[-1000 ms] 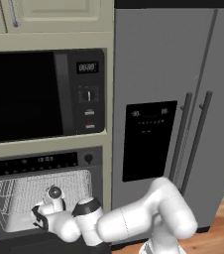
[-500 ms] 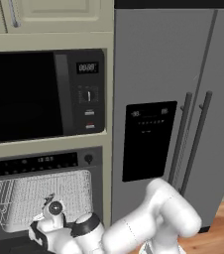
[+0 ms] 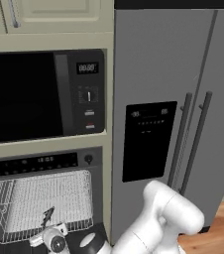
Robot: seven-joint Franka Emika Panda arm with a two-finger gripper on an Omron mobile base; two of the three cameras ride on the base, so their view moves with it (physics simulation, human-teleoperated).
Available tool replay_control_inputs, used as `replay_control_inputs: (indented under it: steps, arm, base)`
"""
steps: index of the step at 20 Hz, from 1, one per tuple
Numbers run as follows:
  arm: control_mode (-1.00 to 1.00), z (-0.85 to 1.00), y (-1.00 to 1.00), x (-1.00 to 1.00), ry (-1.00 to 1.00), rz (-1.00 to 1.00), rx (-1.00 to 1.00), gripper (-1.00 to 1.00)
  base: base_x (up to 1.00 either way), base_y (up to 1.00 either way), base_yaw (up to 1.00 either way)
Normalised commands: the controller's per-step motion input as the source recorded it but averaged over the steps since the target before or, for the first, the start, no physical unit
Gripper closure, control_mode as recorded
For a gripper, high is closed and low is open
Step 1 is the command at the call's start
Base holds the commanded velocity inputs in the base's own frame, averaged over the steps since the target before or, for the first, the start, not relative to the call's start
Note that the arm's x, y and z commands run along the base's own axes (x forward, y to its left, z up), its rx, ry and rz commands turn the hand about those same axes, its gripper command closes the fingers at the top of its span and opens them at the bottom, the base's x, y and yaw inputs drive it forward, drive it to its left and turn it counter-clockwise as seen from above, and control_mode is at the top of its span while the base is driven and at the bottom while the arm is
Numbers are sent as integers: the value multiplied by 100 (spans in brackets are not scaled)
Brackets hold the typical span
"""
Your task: Take the fish from the oven and place it on the plate on the counter.
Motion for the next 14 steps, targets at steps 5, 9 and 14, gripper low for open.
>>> replay_control_inputs:
  steps: [5, 9, 14]
  arm:
    - [-100, -99, -13, -100, 48, 0, -6, -100]
    - [-100, -38, -4, -91, 46, 0, -3, -100]
    - [-100, 67, 0, -26, 33, 0, -2, -100]
  base:
    - [0, 0, 0]
    - [0, 0, 0]
    - [0, 0, 0]
